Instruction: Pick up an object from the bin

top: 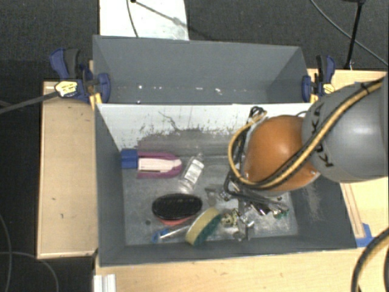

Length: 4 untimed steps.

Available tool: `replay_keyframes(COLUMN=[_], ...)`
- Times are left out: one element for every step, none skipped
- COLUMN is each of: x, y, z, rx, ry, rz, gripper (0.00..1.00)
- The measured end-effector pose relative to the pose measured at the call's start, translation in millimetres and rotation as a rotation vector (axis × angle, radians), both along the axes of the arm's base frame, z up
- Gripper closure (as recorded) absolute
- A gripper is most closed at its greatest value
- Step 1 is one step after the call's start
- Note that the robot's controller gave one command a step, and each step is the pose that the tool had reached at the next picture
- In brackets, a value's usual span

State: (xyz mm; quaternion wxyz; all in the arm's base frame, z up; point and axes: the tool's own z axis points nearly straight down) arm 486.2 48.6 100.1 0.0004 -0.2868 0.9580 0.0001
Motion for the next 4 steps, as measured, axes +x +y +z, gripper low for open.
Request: replay_keyframes(x=[30.7,-2.3,-4.2,-1.7], y=[1,-31,-30,-30], z=[-30,-28,-30,81], rx=[0.001,0.001,0.001,0.0], ry=[-0.002,-0.01,-0.003,-0.01], rz=[0.164,0.087,0.092,0.089], gripper=[0.0,0.0,1.0,1.0])
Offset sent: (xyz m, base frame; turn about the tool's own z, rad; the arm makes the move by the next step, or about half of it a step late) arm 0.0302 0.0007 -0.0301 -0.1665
